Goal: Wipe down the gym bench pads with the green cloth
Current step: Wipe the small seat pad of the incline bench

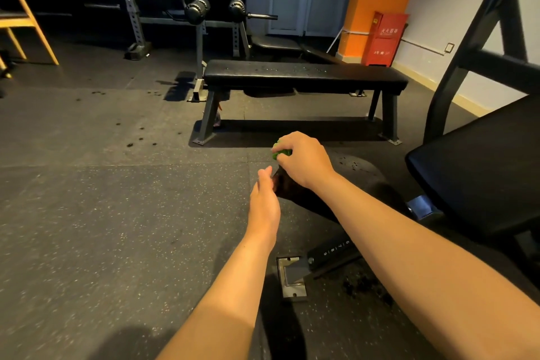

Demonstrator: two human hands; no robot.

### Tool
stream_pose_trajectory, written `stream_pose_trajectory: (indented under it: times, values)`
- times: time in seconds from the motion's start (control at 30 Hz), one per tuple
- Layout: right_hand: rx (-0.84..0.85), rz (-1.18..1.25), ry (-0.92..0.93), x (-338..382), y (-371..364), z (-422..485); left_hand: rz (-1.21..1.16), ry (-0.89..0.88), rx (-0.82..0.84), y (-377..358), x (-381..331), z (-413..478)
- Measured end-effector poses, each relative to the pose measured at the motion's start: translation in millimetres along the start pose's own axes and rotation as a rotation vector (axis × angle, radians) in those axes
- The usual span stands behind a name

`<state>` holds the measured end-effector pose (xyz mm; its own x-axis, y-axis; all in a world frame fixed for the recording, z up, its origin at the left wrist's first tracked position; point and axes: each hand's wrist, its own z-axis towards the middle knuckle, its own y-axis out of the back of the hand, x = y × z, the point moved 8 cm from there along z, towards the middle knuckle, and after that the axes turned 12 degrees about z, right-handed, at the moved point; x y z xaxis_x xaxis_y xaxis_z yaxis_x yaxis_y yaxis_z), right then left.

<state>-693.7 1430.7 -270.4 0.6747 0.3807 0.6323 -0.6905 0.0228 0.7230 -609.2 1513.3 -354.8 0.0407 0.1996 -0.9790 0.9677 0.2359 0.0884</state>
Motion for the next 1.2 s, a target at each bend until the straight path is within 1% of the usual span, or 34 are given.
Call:
stream_pose_trajectory:
  times: [0.1,0.2,0.3,0.37,0.47,0.6,0.77,0.8,0.9,0.97,1.03,1.1,1.2]
  values:
    - [-0.03,-0.014,0.076,8,3,-32,-0.025,0.019,0.0,-2,-1,-5]
    - [-0.097,0.014,0.178,15,7,-65,-0.032,0.008,-0.007,-4,-3,-9]
    - [-0.166,-0.054,0.342,9,7,-100,0.051,-0.097,-0.059,-7,-13,-15]
    - [-0.199,-0.067,0.38,-4,6,-118,0.149,-0.154,-0.083,-12,-16,-18]
    - [-0.235,-0.041,0.345,-18,11,-130,0.222,-0.183,-0.09,-20,-13,-23]
    - [-0.29,0.024,0.205,-43,25,-146,0.298,-0.181,-0.094,-16,-11,-28]
    - [-0.384,0.136,0.068,-53,32,-155,0.29,-0.251,-0.048,-10,-13,-33]
    - [-0.388,0.135,0.079,-46,30,-153,0.294,-0.259,-0.051,-8,-13,-32]
    - [-0.34,0.089,0.215,-13,14,-139,0.268,-0.267,-0.062,-5,-12,-29]
    - [-0.34,0.085,0.246,0,6,-129,0.253,-0.257,-0.071,-8,-9,-28]
    - [-0.352,0.099,0.239,3,4,-125,0.383,-0.337,-0.145,-8,-13,-28]
    - [-0.335,0.051,0.285,-1,6,-130,0.545,-0.433,-0.205,-11,-17,-29]
    - [-0.309,0.028,0.289,-20,14,-142,0.607,-0.464,-0.201,-17,-20,-34]
